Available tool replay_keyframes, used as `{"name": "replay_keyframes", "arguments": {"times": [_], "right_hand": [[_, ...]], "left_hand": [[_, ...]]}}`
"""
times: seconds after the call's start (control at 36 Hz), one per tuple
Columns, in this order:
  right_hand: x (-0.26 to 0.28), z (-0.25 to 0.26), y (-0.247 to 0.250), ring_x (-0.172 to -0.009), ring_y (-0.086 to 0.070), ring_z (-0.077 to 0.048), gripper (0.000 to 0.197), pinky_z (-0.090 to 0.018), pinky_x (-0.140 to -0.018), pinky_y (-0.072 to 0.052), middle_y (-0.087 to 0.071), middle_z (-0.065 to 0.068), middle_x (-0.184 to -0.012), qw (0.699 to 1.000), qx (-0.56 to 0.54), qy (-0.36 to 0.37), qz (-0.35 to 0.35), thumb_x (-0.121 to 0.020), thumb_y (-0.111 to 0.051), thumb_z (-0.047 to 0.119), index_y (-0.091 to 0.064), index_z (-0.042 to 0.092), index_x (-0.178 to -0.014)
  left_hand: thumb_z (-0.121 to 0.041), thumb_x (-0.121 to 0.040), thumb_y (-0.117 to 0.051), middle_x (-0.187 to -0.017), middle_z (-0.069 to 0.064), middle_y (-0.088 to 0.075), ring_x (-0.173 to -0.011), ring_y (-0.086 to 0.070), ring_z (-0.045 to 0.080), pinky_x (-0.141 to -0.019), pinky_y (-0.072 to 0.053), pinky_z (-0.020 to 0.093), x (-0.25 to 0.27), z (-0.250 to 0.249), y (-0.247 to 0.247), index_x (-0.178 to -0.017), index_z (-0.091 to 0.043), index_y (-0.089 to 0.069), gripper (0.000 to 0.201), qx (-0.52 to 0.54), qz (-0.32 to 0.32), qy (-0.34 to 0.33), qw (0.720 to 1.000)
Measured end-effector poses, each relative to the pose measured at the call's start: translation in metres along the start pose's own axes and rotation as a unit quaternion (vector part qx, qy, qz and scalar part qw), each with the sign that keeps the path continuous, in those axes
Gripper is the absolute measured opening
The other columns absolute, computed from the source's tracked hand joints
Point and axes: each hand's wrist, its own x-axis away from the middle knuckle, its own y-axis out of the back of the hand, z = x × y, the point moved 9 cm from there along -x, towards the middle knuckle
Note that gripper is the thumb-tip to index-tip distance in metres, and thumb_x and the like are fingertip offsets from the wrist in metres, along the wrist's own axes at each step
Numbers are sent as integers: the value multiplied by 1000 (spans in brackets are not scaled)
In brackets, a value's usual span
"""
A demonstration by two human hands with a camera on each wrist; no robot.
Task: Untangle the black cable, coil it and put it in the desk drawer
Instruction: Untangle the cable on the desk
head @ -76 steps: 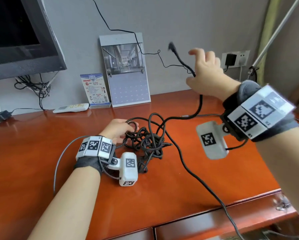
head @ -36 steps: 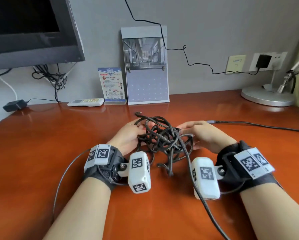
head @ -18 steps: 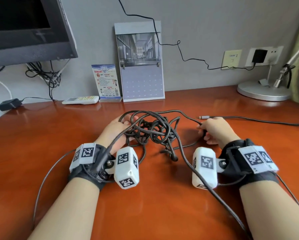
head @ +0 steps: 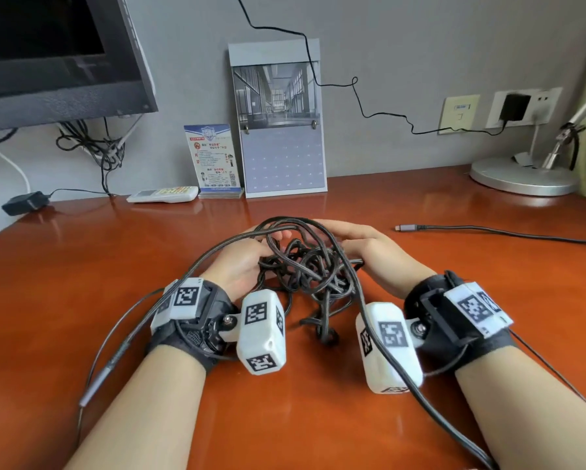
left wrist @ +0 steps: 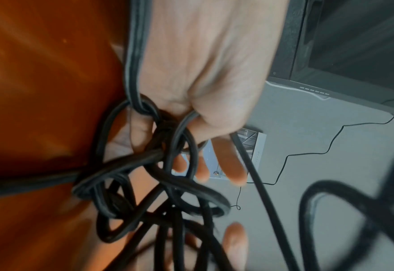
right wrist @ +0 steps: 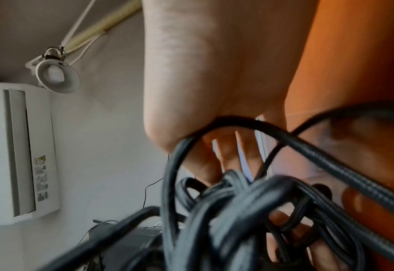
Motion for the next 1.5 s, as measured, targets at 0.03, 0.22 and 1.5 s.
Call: {"name": "replay_keyframes", "arguments": {"times": [0.03, 0.22, 1.5], "right_hand": [[-1, 1, -2, -104, -64, -9, 53, -11, -80, -47, -67, -3, -119, 1000, -7, 7, 8, -85, -34, -14, -59, 8, -126], [-2, 2, 5, -91, -67, -6, 26, -14, -80, -47, -72, 2, -98, 999, 6, 38, -9, -95, -46, 3, -65, 1, -113], [4, -15, -15, -96, -59, 1, 41, -6, -76, -45, -60, 1, -123, 986, 103, -84, 100, -95, -42, -2, -53, 26, -123]], "left_hand": [[16, -91, -37, -57, -6, -60, -50, -60, 7, -45, -50, 19, 1, -2, -1, -74, -10, -54, 35, 0, 2, -9, 1000], [15, -86, -45, -72, -3, -68, -69, -64, 16, -53, -55, 23, 3, -4, 0, -58, -15, -55, 43, 5, 2, -28, 1000], [18, -89, -39, -64, -5, -69, -60, -66, 11, -51, -52, 24, 5, -1, -8, -43, -21, -67, 66, -65, 34, -6, 997]]}}
